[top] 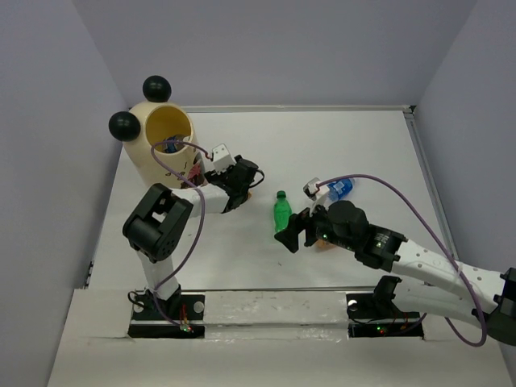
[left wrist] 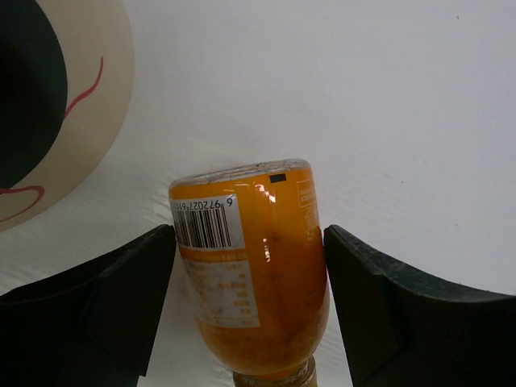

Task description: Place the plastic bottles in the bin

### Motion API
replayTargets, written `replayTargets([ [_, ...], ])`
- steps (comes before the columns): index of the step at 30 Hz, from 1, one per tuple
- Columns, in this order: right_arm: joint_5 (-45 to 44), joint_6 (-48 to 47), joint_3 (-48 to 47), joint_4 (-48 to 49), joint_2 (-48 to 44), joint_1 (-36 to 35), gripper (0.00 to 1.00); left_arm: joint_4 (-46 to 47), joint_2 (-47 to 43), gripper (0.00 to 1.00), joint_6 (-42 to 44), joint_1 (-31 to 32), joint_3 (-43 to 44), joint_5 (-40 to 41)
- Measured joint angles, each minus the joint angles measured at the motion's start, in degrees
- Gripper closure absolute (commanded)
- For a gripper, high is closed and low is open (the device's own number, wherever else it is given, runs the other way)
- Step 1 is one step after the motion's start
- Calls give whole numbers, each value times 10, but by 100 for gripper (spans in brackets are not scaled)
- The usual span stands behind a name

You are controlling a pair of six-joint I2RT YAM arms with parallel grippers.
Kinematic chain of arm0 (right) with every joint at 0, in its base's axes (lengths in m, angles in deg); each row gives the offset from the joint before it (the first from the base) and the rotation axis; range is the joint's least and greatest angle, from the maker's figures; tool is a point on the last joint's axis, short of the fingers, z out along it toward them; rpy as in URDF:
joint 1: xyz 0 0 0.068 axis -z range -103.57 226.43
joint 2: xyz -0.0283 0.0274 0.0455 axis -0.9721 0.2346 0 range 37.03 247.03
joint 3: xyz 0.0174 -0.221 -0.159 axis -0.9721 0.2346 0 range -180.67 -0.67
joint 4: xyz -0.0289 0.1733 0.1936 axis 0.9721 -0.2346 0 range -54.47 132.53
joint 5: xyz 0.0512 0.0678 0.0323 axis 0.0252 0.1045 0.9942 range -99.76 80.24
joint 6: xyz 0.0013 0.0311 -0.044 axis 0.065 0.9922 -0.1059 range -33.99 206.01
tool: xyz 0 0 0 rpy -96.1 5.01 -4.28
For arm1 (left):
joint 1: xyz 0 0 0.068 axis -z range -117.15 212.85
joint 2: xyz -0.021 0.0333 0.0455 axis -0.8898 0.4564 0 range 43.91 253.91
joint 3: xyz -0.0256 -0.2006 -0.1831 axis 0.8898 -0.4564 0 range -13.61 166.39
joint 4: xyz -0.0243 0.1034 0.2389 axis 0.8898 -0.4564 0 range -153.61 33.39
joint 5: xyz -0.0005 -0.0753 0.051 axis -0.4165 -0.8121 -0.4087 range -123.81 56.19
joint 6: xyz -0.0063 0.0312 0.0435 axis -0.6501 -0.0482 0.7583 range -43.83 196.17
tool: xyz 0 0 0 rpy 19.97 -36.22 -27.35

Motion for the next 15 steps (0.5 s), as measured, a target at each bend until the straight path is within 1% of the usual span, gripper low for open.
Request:
replayTargets([
  [3, -4, 2, 0, 1, 0, 0, 10, 3, 9, 24, 6, 0, 0, 0],
  [4, -5, 3, 0, 1, 0, 0, 10, 3, 9, 34, 9, 0, 0, 0],
  [6, -8, 4, 0, 1, -2, 0, 11, 11, 8, 41, 14, 0, 0, 0],
  [7, -9, 6, 0, 1, -4, 0, 11, 16, 8, 47, 20, 0, 0, 0],
  [8, -11, 7, 0, 1, -8, 0, 12, 23, 8, 56, 26, 0, -1, 0],
  [9, -12, 9, 1, 1, -12, 0, 12, 24, 8, 56, 29, 0, -2, 0],
  [10, -13, 11, 2, 1, -16, 0, 12, 27, 6, 58, 31, 0, -4, -1],
  [15, -26, 22, 8, 1, -33, 0, 12, 24, -25, 58, 51, 4, -15, -13],
])
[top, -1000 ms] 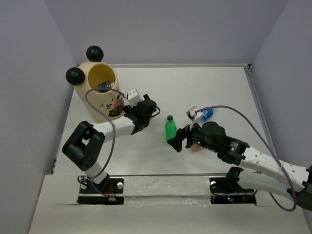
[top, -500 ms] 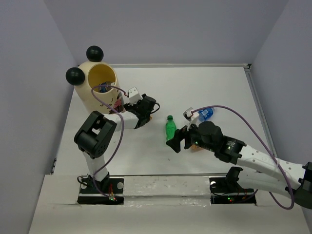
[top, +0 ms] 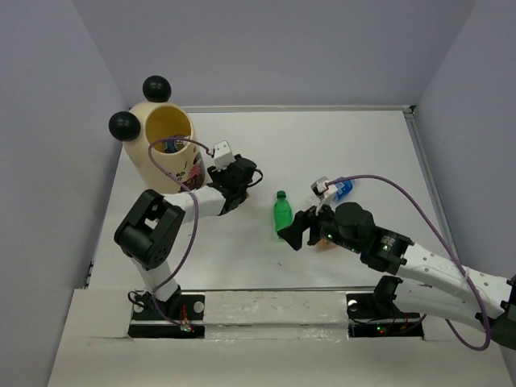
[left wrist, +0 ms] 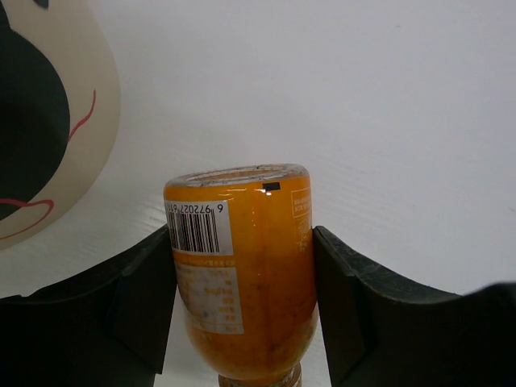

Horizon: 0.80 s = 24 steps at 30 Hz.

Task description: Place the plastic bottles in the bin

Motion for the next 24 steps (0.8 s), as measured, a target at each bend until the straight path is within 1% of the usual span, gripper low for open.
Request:
replayTargets([
  [2, -9, 4, 0, 0, 0, 0, 12, -11, -35, 57, 19, 12, 0, -4],
  [5, -18, 8, 0, 0, 0, 0, 12, -36, -113, 57, 72, 49, 21, -3],
  [9, -28, 8, 0, 2, -1, 0, 12, -43, -224, 57, 164, 94, 101, 8],
  [11, -28, 8, 0, 4, -2, 0, 12, -45, -264, 57, 203, 97, 149, 31],
  [13, -28, 8, 0, 7, -2, 0, 12, -46, -295, 57, 261, 94, 200, 72],
  [15, -31, 7, 0, 12, -2, 0, 13, -37, -313, 57, 319, 91, 231, 109],
  [16, -32, 7, 0, 14, -2, 0, 13, -18, -320, 57, 365, 89, 237, 141],
  [18, -35, 8, 1, 20, -1, 0, 13, 5, -324, 57, 429, 80, 234, 179],
  [21, -34, 9, 9, 33, 1, 0, 13, 41, -318, 57, 513, 47, 221, 209],
  [24, -34, 11, 17, 44, 4, 0, 14, 70, -294, 58, 574, 7, 194, 220],
])
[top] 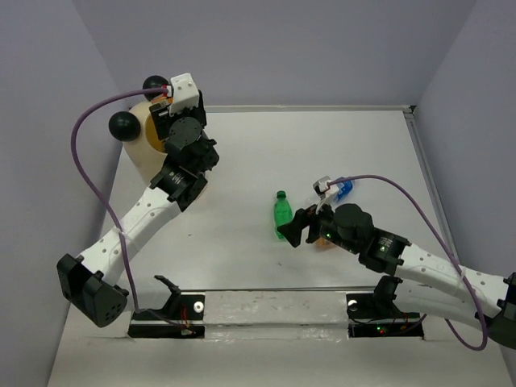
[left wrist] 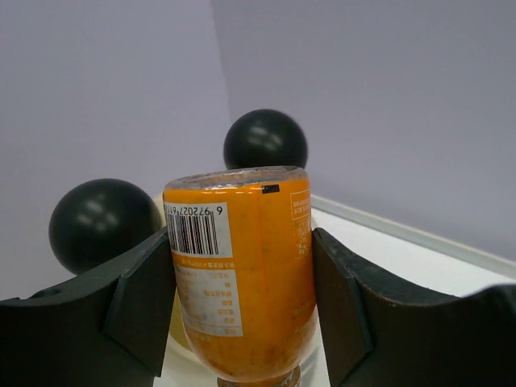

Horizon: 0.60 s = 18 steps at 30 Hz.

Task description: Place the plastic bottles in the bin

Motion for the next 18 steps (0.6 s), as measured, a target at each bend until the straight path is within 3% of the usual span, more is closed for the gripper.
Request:
replayTargets([
  [3, 0, 1, 5, 3, 2, 0, 14, 33, 21, 58, 54, -25, -23, 1],
  [11, 0, 3, 6, 14, 18, 0, 14, 245, 38, 58, 232, -34, -101, 0],
  [18, 0, 9, 14, 32, 33, 0, 14, 376, 49, 58, 305, -63, -154, -15],
])
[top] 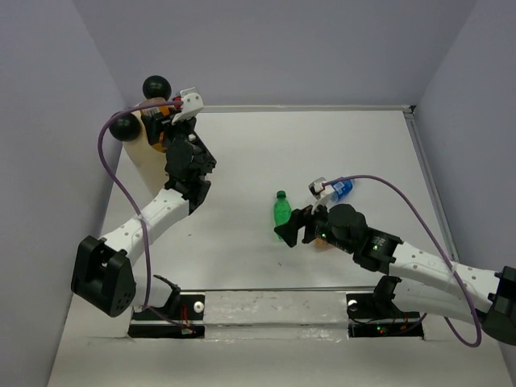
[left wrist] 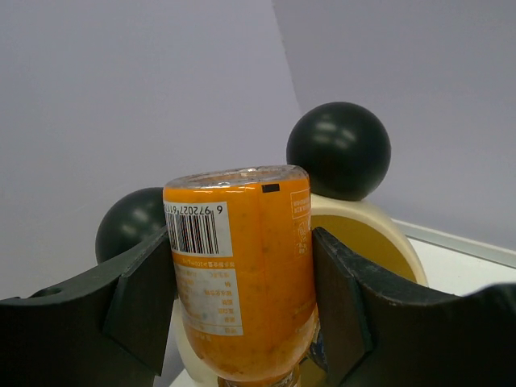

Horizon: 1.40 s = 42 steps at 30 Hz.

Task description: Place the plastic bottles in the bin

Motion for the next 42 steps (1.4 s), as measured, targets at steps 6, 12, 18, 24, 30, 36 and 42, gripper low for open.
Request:
replayTargets([
  [6, 2, 3, 7, 15, 1, 0, 14, 70, 19, 56, 24, -11, -40, -11],
  [12, 2, 3, 7, 28, 19, 0, 14, 108, 45, 52, 40, -12, -56, -23],
  [18, 4, 5, 14, 36, 19, 0, 14, 126, 53, 40, 42, -12, -71, -36],
  [24, 4, 5, 17, 37, 15, 0, 14, 132, 74, 10, 49, -12, -81, -43],
  [30, 4, 5, 17, 37, 1, 0, 13, 131, 81, 1, 48, -12, -82, -31],
  [36, 4, 5, 17, 36, 0, 0, 15, 132, 80, 1, 35, -12, -82, -26],
  [42, -1, 5, 15, 24, 2, 0, 10, 64, 37, 1, -24, -10, -61, -28],
])
